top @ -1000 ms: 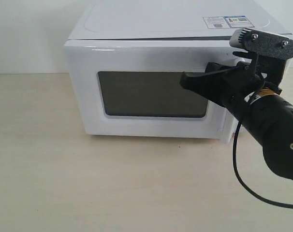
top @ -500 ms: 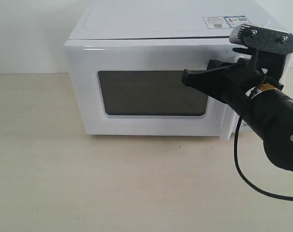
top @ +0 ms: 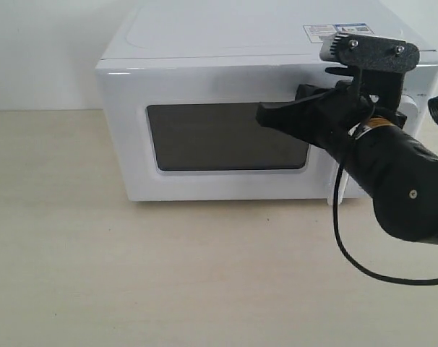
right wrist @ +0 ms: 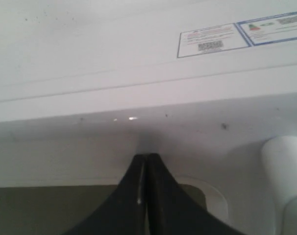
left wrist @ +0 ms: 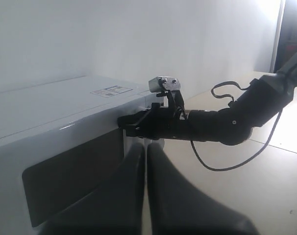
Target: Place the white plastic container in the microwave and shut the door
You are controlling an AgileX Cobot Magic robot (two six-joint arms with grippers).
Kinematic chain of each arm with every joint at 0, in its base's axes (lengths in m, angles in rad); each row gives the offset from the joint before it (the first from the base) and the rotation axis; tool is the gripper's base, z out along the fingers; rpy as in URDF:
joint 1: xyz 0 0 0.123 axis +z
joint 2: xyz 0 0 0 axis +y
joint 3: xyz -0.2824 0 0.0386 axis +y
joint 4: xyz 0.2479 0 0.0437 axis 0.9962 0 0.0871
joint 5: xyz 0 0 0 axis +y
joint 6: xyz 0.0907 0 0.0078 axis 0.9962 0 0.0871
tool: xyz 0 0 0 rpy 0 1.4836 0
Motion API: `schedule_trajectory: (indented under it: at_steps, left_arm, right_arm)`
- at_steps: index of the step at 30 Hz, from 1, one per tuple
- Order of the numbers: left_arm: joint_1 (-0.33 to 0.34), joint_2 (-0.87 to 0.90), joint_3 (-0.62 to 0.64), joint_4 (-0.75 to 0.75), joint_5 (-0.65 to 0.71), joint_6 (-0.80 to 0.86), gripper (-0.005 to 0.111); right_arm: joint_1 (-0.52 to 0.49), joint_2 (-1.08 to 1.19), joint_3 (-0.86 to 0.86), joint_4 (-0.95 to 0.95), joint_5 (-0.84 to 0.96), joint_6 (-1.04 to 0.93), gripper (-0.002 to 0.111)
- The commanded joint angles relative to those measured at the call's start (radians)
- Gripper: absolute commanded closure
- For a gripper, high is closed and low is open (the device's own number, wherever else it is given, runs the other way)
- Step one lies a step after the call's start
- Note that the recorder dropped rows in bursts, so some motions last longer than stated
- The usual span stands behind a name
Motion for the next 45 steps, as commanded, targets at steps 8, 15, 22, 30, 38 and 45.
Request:
schedule_trajectory:
  at_steps: [8, 15, 22, 30, 38, 45]
  left_arm:
    - [0.002, -0.004, 0.003, -0.01, -0.007, -0.01, 0.103]
    - [0.002, -0.004, 0.003, -0.01, -0.007, -0.01, 0.103]
    - [0.002, -0.004, 0.003, -0.01, -0.007, -0.01, 0.103]
    - [0.002, -0.004, 0.003, -0.01, -0.007, -0.01, 0.103]
    - [0.002, -0.004, 0.003, -0.01, -0.007, -0.01, 0.103]
    - [0.007, -0.066, -0.033, 0.266, -0.045, -0.07, 0.103]
  right_arm:
    - [0.044, -0.18, 0.136, 0.018, 0.075, -0.01, 0.108]
    - [0.044, -0.262, 0.154, 0.021, 0.325, -0.012, 0.108]
    - [0.044, -0.262, 0.154, 0.021, 0.326, -0.01, 0.108]
    - [0.044, -0.262, 0.154, 0.021, 0.326, -0.01, 0.108]
    - [0.044, -0.262, 0.154, 0.021, 0.326, -0.01, 0.108]
    - [0.044, -0.262, 0.154, 0.021, 0.326, -0.01, 0.108]
